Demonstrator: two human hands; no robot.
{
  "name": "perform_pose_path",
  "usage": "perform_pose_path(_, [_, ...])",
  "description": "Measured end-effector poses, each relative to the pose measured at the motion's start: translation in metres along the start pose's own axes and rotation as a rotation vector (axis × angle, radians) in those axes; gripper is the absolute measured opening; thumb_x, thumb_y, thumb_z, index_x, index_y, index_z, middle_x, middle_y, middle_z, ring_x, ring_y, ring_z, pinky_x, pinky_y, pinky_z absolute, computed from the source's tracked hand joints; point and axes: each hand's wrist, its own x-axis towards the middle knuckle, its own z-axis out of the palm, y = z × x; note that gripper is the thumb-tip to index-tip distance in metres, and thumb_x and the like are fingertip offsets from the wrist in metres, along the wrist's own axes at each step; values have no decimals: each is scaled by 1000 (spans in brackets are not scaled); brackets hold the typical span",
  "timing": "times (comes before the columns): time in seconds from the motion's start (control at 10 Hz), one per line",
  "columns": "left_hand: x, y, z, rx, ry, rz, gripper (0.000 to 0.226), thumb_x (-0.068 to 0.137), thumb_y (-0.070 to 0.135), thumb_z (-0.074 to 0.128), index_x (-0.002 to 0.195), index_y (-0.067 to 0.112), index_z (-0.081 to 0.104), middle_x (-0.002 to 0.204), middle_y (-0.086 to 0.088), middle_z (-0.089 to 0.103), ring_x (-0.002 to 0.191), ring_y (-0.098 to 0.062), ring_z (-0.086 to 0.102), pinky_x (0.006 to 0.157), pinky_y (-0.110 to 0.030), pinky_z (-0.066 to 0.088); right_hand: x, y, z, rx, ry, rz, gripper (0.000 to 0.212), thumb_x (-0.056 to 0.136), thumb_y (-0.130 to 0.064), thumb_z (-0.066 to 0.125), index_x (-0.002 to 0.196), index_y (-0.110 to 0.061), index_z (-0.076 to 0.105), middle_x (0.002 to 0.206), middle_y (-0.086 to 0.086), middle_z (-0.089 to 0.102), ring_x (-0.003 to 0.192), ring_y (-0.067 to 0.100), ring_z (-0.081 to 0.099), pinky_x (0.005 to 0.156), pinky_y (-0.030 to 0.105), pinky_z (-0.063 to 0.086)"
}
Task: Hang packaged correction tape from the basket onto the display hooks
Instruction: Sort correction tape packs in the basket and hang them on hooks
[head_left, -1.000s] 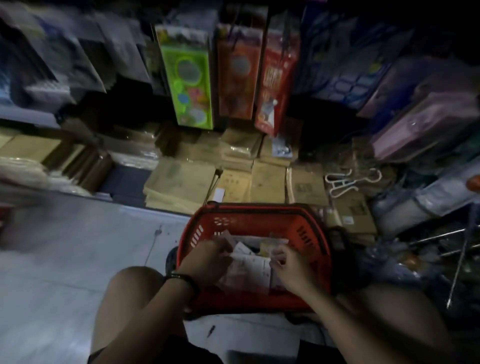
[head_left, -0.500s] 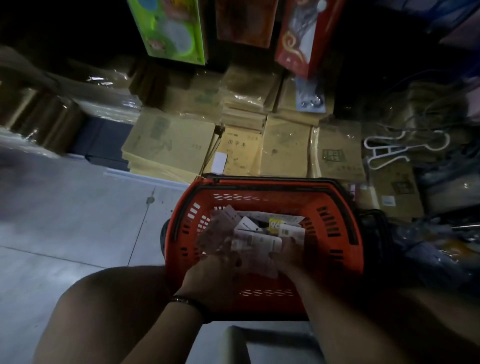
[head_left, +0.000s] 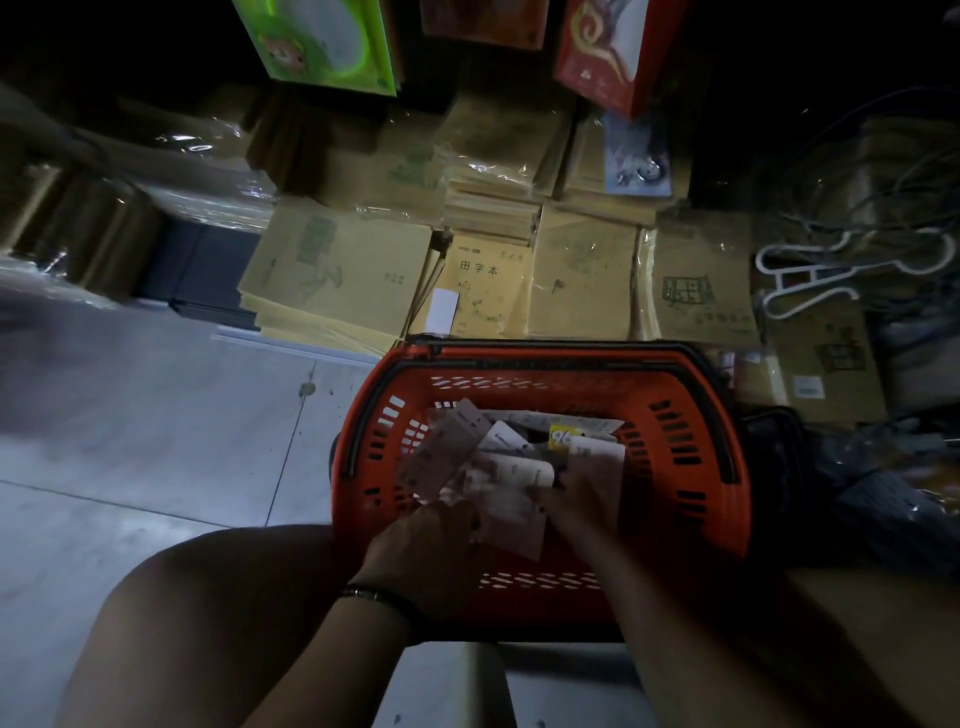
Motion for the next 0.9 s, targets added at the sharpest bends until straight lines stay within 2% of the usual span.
perform_pose_path(0.1, [0,-11,1,-80,25,19,72,92,55,60,154,46,24,146,2,60,128,-24,66,103,-49,58,-21,-18,-9,133,13,-83,36,71,-47,64,92,-20,76,83,-2,77,84,22,72,81,45,59])
perform_pose_path(0.2, [3,-22,5,-61,90,57,99,79,71,59,159,52,3,174,2,20,149,-36,44,111,-62,49,-46,-53,-19,222,10,-171,16,79,-29,61,75,-15,67,68,-2,68,70,20,66,64,37,48])
perform_pose_path(0.3, [-3,-18,0,26,126,-10,97,90,56,72,164,38,13,177,1,8,157,-38,26,119,-61,42,-65,-95,-21,257,-101,-223,10,79,-24,59,78,-16,66,75,-1,63,75,18,61,67,34,44])
perform_pose_path(0.4, [-10,-22,-6,-2,262,-13,83,91,58,69,160,38,27,164,1,43,147,-30,45,113,-54,49,-73,-122,-16,340,-351,-110,32,87,-15,57,111,-2,72,95,11,74,80,27,72,67,36,54])
perform_pose_path(0.5, [-15,-32,-9,-61,420,-50,53,98,52,63,148,44,46,137,2,69,121,-26,69,99,-50,60,-77,-128,-12,363,-450,-60,37,106,-31,47,120,-2,67,91,20,72,63,28,70,52,32,54])
perform_pose_path(0.6, [-19,-41,-17,-155,579,-156,37,105,46,54,142,43,52,117,-3,74,96,-30,75,80,-47,63,-68,-122,11,427,-340,-39,69,105,-66,26,110,-17,75,97,19,78,81,35,75,78,44,58])
perform_pose_path(0.7, [-20,-49,-25,-292,690,-243,31,104,43,56,129,25,55,99,-6,73,87,-34,72,70,-43,58,-51,-120,36,16,-171,-271,41,102,-56,44,132,-39,67,136,3,68,125,31,65,105,39,49])
perform_pose_path(0.8, [-22,-54,-34,-390,740,-289,29,103,45,53,120,22,51,88,1,66,80,-32,69,70,-46,59,-46,-116,60,-353,-225,-406,44,103,-14,52,147,-14,51,140,12,60,129,31,58,98,32,45])
perform_pose_path(0.9, [-22,-59,-38,-378,752,-290,27,104,41,55,121,21,52,84,6,61,72,-23,61,62,-37,52,-51,-118,71,-399,-255,-401,51,102,-21,56,151,-15,46,149,16,53,134,36,55,110,44,48])
